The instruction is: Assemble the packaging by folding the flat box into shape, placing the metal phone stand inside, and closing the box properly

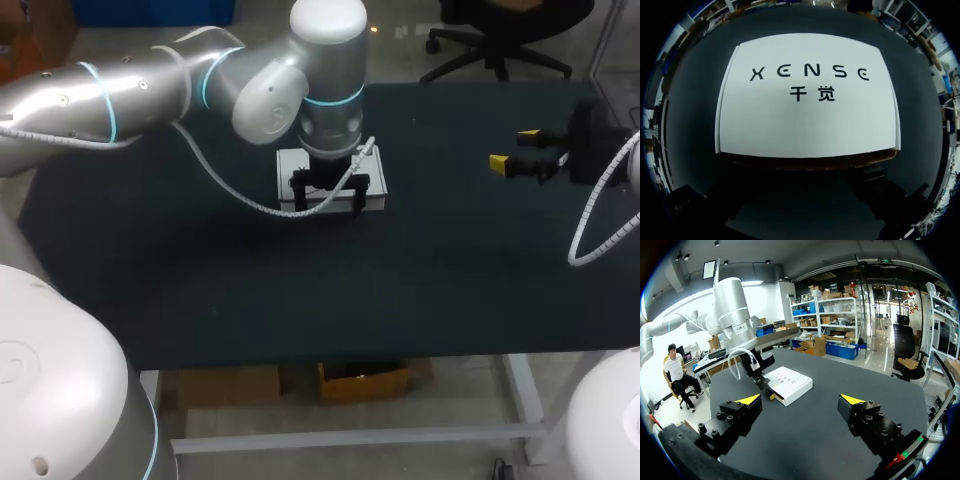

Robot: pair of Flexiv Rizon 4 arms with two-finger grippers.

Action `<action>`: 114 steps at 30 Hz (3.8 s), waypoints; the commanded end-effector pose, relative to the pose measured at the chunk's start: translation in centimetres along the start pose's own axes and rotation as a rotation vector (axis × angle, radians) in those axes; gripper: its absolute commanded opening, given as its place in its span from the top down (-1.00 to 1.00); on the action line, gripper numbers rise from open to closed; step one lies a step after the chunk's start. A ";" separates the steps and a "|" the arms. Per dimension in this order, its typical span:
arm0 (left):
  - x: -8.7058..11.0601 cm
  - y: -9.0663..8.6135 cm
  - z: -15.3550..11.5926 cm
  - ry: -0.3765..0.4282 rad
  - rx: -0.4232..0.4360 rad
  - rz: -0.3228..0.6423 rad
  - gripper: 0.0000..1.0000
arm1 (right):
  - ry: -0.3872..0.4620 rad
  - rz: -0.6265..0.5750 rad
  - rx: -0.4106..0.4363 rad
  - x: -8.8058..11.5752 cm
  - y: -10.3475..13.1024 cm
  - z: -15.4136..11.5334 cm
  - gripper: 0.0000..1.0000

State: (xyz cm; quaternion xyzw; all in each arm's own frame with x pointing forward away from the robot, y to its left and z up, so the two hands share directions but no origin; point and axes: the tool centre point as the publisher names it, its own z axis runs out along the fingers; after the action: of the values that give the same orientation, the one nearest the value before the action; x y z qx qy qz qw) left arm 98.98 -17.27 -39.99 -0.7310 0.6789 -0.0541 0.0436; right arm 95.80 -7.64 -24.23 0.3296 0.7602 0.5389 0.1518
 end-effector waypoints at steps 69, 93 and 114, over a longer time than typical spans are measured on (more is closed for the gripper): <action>-9.6 -6.4 -7.8 0.253 0.581 0.109 -1.00 | 0.004 -0.001 -0.005 -0.1 -0.1 -0.1 -1.00; -12.0 -8.1 -10.9 0.664 0.483 0.219 -1.00 | 0.004 -0.001 -0.005 -0.1 -0.1 -0.1 -1.00; -12.4 -4.9 -11.7 0.748 0.551 0.554 -1.00 | 0.004 -0.001 -0.005 -0.1 -0.1 -0.1 -1.00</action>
State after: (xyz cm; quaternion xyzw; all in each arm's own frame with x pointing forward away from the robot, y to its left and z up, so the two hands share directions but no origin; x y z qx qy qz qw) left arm 101.96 -4.29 -27.84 -0.4101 0.7788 -0.4744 -0.0175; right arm 95.77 -7.64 -24.19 0.3298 0.7605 0.5383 0.1515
